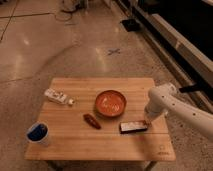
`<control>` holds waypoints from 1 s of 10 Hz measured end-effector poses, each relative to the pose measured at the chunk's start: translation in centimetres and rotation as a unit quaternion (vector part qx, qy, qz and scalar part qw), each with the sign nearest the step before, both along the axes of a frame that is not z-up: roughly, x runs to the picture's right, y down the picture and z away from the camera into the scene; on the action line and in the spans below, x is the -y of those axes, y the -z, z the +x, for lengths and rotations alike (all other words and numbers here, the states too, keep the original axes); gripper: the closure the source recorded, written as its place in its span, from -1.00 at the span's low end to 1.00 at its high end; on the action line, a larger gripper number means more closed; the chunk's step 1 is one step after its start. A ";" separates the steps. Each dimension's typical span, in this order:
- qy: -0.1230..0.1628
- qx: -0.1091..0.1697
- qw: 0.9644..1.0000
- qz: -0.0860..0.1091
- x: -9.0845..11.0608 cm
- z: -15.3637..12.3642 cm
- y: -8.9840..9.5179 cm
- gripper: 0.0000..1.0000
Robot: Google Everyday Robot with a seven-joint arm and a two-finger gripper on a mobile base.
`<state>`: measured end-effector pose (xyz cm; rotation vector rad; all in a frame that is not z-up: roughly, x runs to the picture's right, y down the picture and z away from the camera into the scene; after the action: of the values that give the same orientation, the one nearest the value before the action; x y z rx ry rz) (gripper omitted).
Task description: Push the eraser across the table
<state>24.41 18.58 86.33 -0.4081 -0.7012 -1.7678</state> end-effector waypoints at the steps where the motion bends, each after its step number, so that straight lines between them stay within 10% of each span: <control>1: 0.000 0.006 1.000 0.000 0.1 -0.5 0.0 1.00; 10: 0.000 0.073 0.997 -0.007 -0.2 -5.5 0.7 1.00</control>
<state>18.91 18.77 85.68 -0.2894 -0.8166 -1.8059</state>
